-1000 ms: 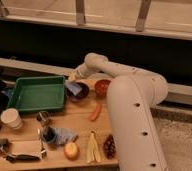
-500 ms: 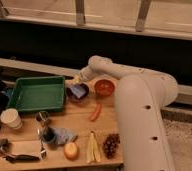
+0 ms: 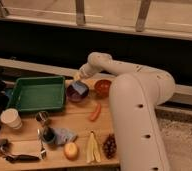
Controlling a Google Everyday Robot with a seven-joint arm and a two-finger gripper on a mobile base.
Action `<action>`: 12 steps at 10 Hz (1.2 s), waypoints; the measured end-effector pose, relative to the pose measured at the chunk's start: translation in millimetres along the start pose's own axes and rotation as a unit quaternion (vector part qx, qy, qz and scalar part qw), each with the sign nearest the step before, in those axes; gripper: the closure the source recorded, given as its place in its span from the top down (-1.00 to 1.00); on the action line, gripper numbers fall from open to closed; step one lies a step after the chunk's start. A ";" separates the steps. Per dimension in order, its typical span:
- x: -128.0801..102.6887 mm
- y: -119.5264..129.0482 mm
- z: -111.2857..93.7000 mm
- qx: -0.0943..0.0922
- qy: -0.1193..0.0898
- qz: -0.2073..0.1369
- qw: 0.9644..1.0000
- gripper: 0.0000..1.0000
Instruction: Wipe purple bowl with sponge
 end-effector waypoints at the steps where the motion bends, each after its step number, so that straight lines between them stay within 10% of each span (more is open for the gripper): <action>1: -6.6 10.7 9.0 -0.010 0.003 -0.011 1.000 -1.00; 5: 9.5 29.8 14.1 -0.029 0.022 -0.020 0.999 -1.00; 12: 2.3 -1.5 -3.3 -0.002 0.018 -0.013 1.000 -1.00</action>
